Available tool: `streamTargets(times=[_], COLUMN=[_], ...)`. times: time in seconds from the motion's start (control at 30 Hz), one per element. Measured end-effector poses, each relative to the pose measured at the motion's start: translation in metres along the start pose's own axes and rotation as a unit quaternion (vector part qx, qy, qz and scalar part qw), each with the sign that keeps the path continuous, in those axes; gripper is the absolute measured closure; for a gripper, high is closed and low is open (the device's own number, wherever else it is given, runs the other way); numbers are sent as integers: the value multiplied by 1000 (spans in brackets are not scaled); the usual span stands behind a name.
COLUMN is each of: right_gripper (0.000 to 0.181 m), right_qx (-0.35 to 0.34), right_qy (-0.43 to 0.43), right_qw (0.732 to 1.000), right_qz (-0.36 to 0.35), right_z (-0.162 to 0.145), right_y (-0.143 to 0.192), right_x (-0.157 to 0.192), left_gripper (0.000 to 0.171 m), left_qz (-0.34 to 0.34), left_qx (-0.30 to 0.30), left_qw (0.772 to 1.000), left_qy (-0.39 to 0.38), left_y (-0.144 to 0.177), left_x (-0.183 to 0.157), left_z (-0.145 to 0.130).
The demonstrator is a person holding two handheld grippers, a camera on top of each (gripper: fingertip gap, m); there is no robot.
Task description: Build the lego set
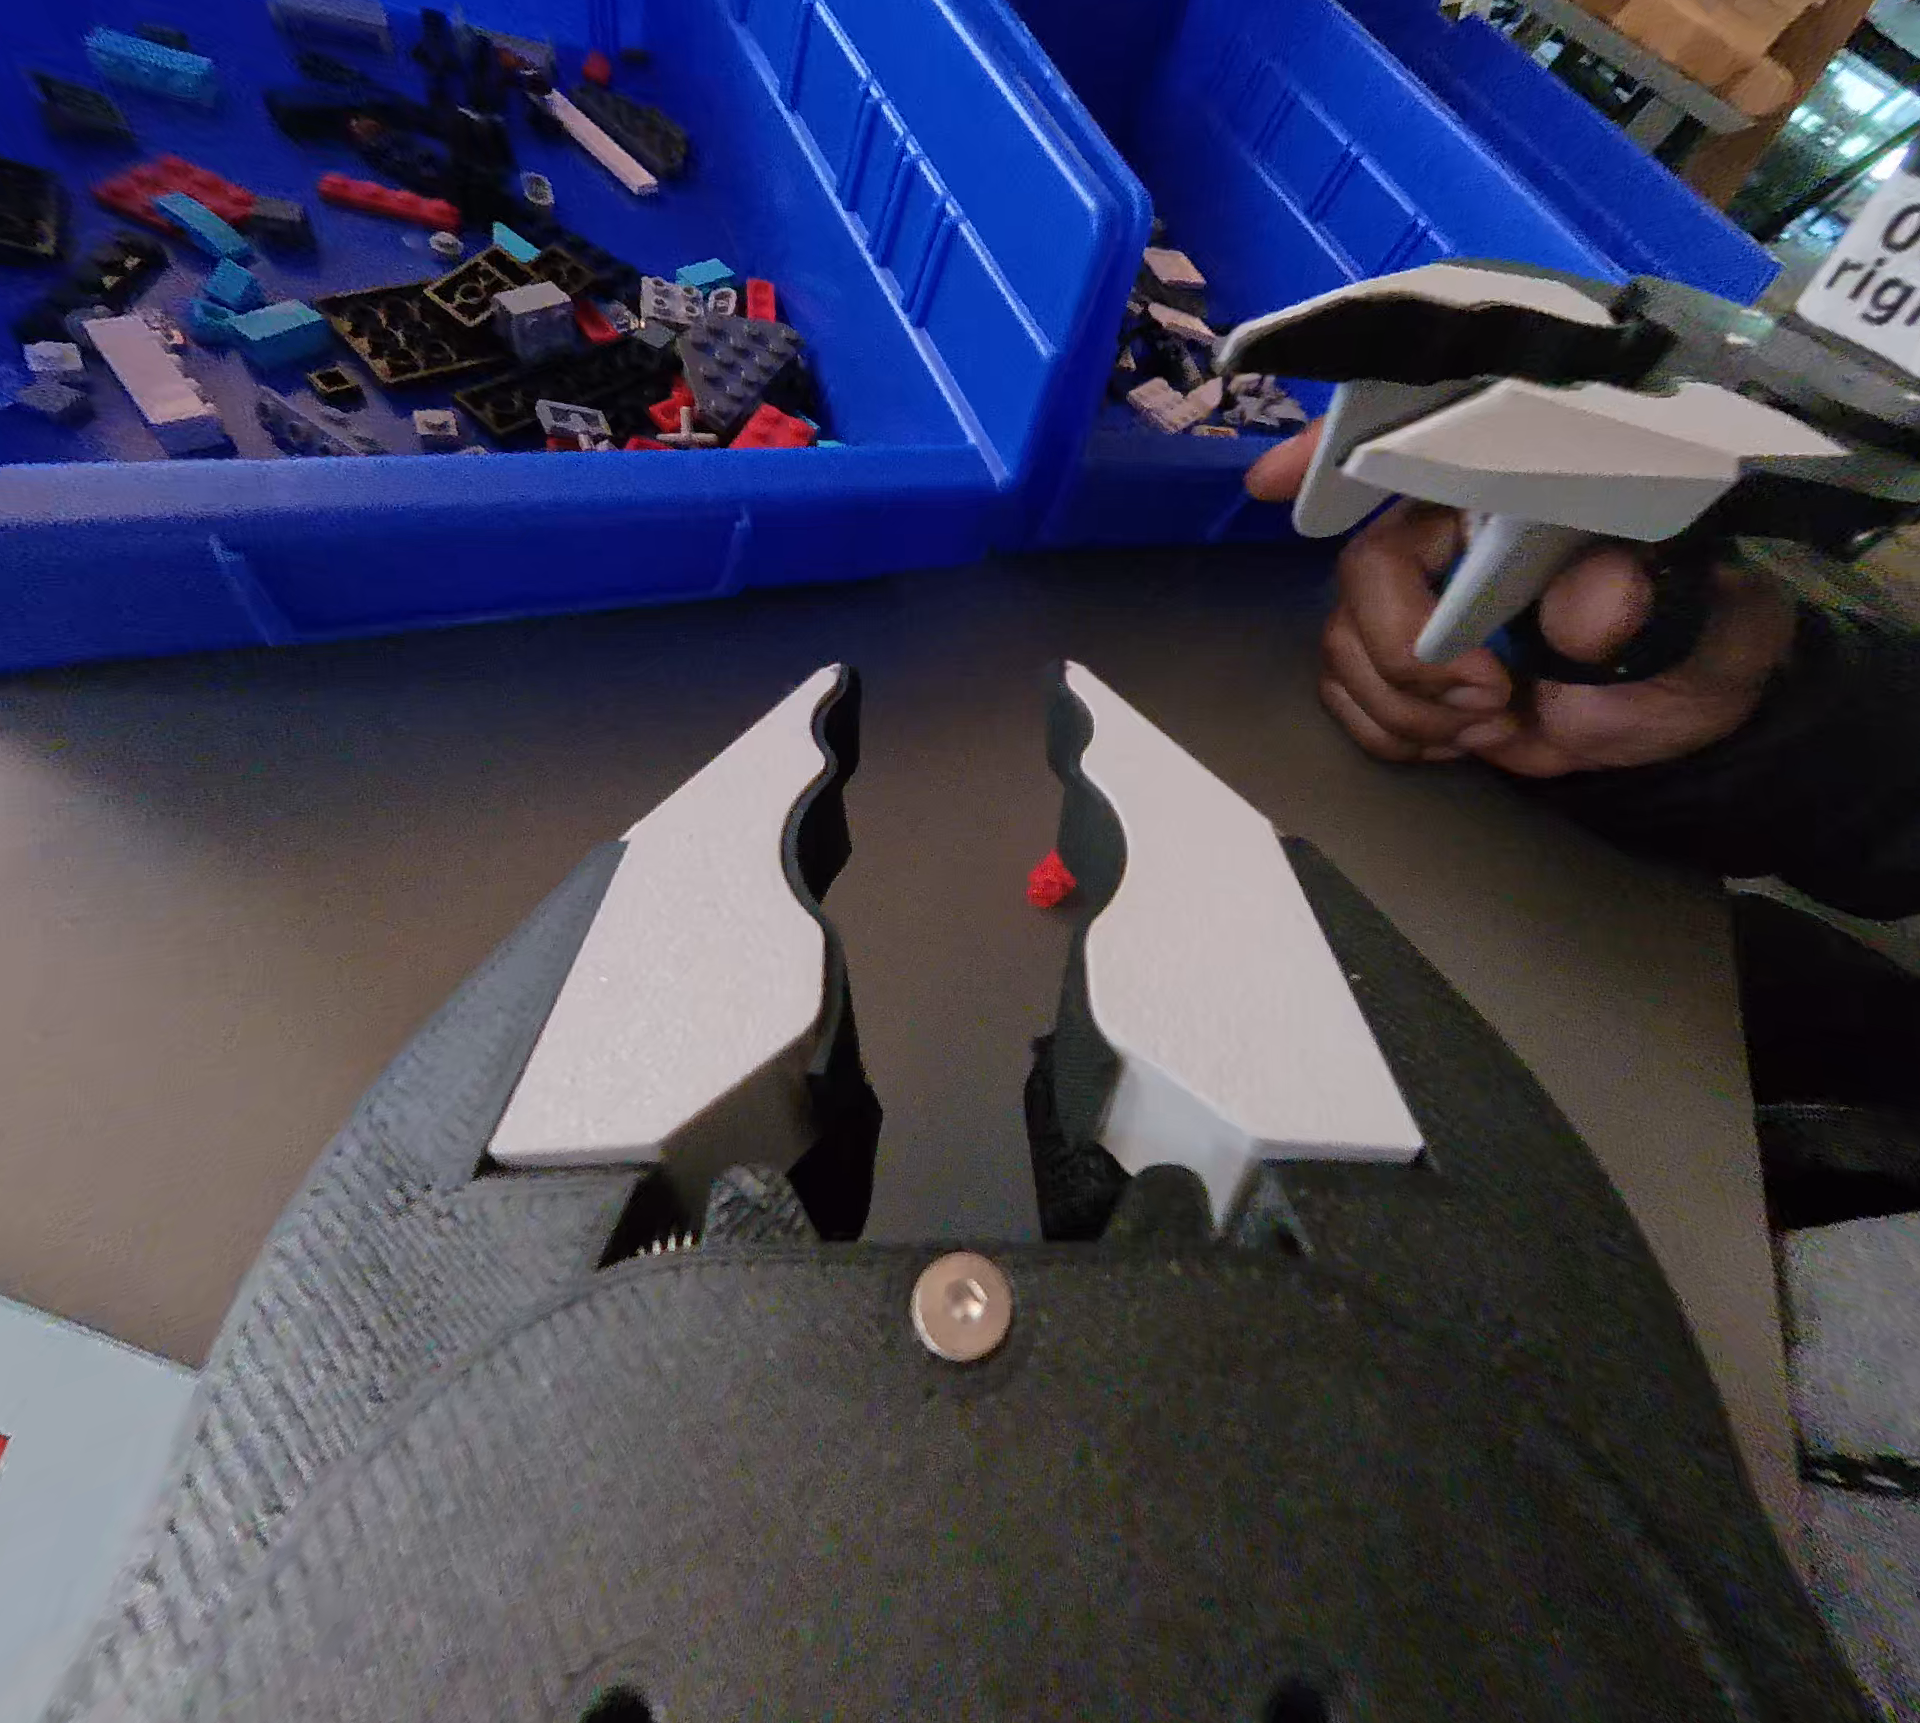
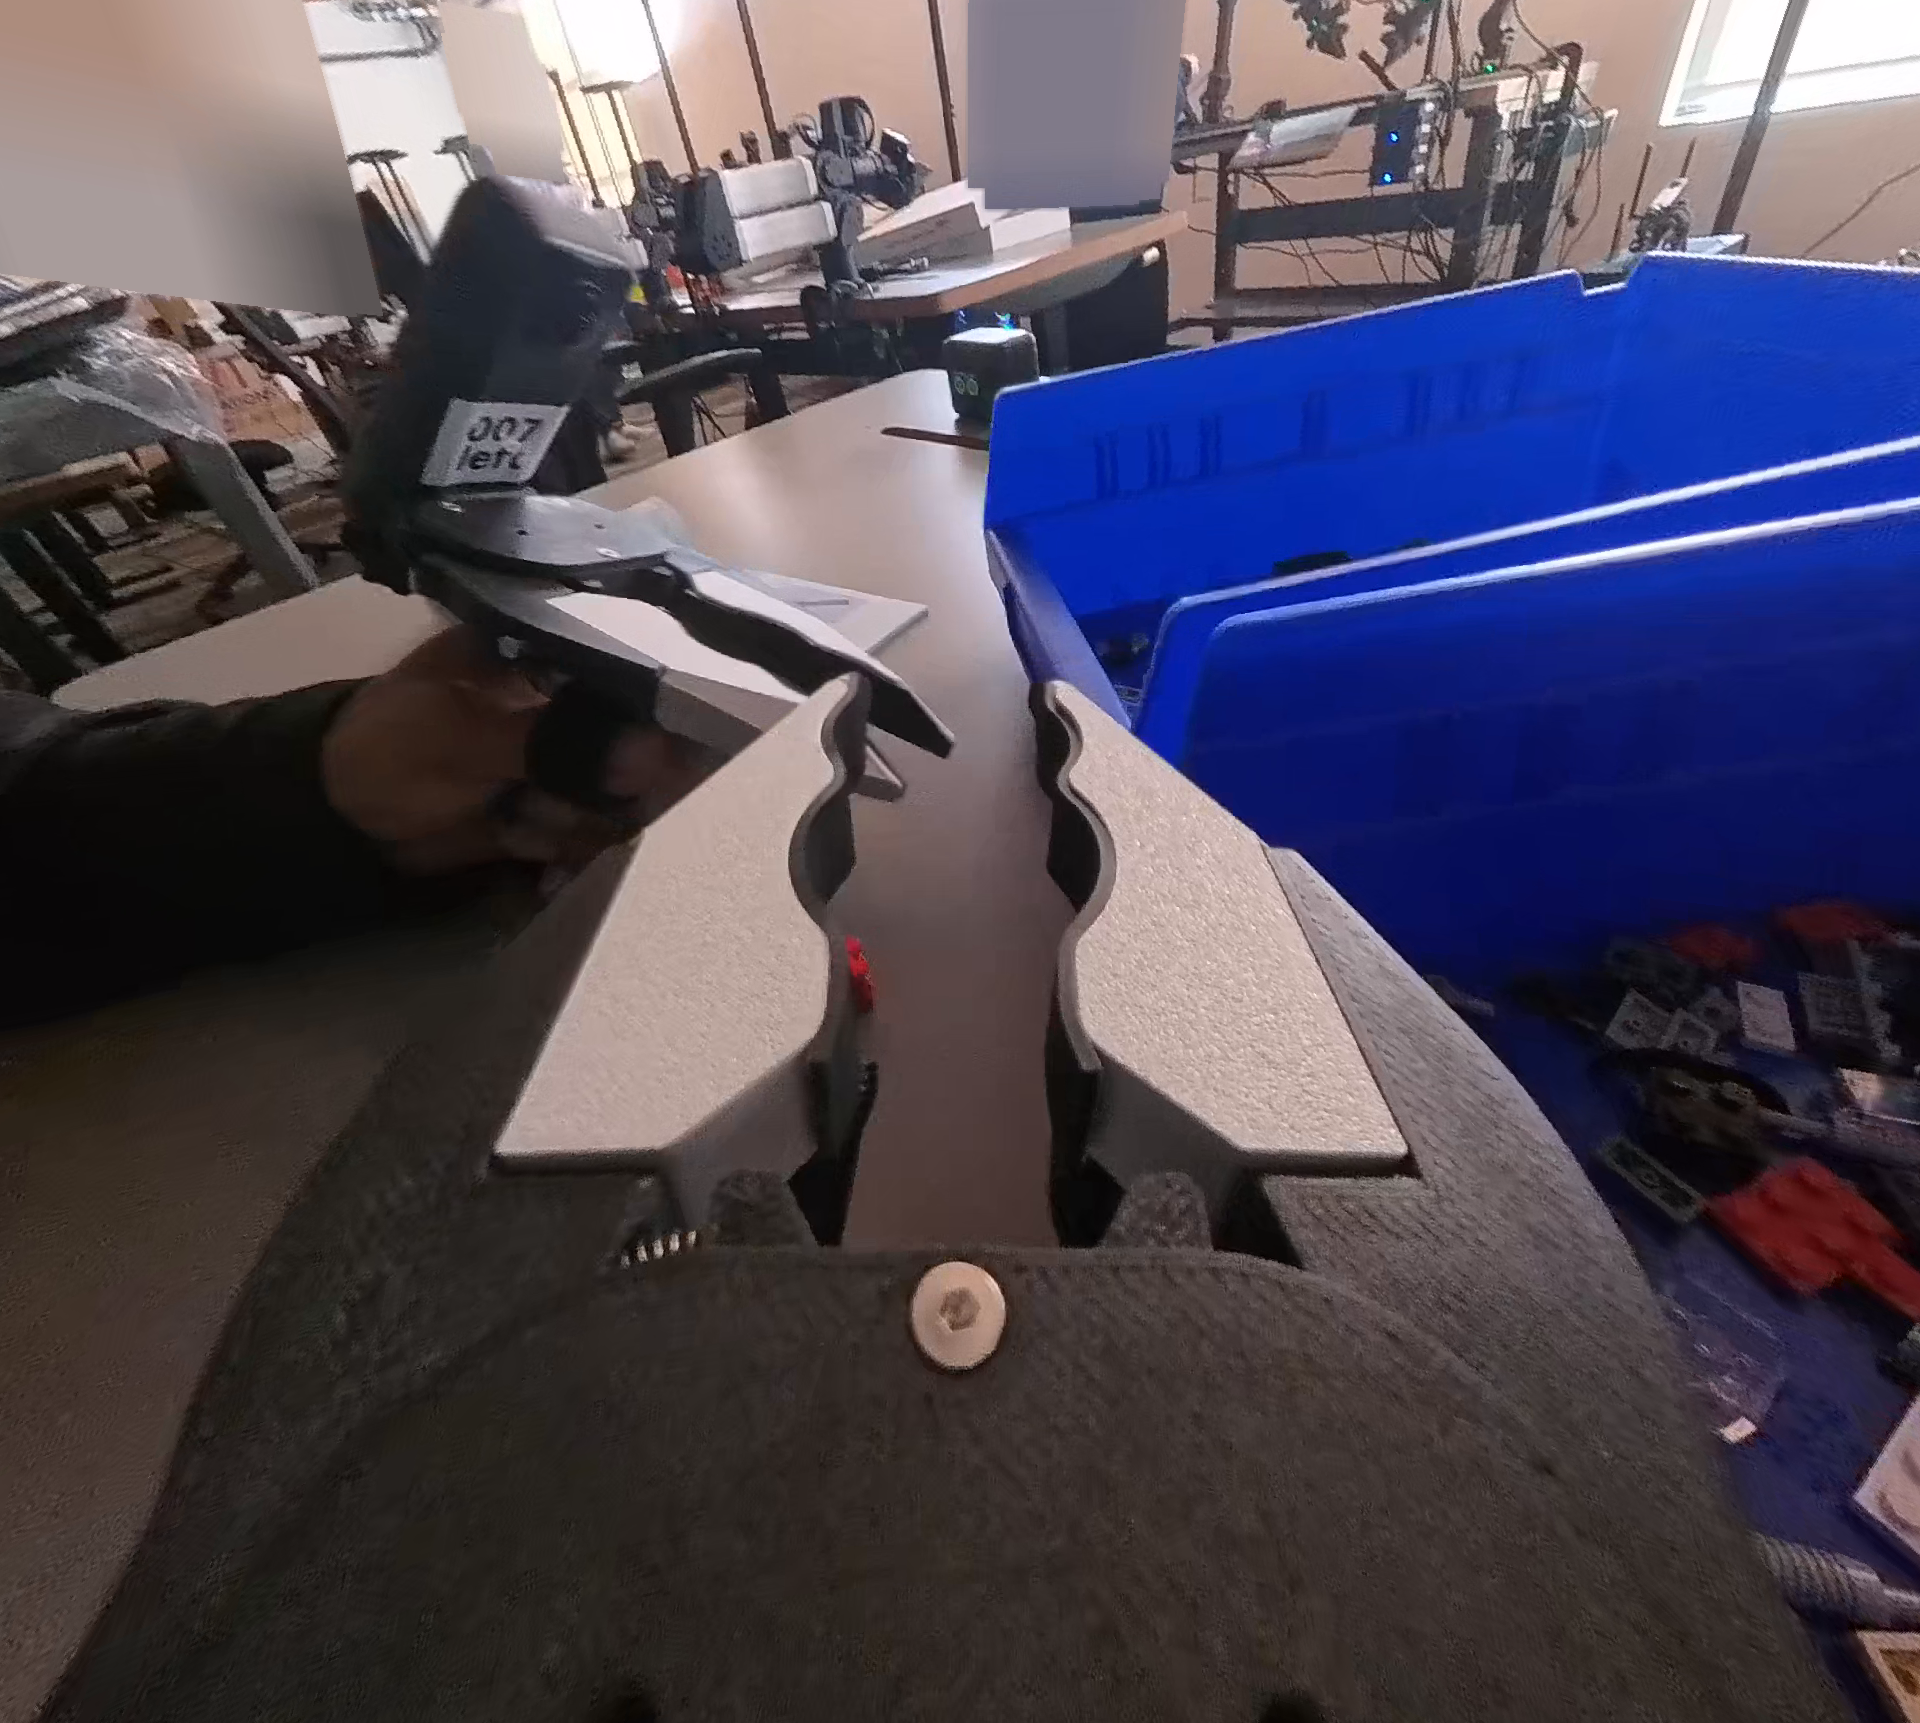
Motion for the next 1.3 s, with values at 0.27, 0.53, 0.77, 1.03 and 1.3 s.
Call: streamTargets(times=[0.27,0.53,0.77,1.03,1.3], right_gripper=[146,147,147,147,147], right_qx=[8,10,9,10,12], right_qy=[-13,-15,-17,-10,-13], right_qw=[1000,1000,1000,1000,1000], right_qz=[-16,-13,-14,-19,-20], right_z=[0,0,0,0,-1], right_y=[-2,-2,-2,-3,-4], right_x=[-4,-4,-5,-4,-5], left_gripper=[136,136,136,136,136], left_qz=[-13,-14,-15,-15,-16], left_qx=[-5,-3,-4,-5,-7], left_qw=[1000,1000,1000,1000,1000], left_qy=[13,18,21,21,25], left_y=[1,0,0,0,1], left_x=[1,2,3,3,3], left_z=[-1,0,0,0,0])
Point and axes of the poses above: each gripper's, where its closed fingertips meet, y back along the fingers, z out of its top, x = y × z across the jaws, the point moved 9 cm from there along y, back along the fingers, and after that the axes turned 10 degrees about -y, right-handed, at the moved point
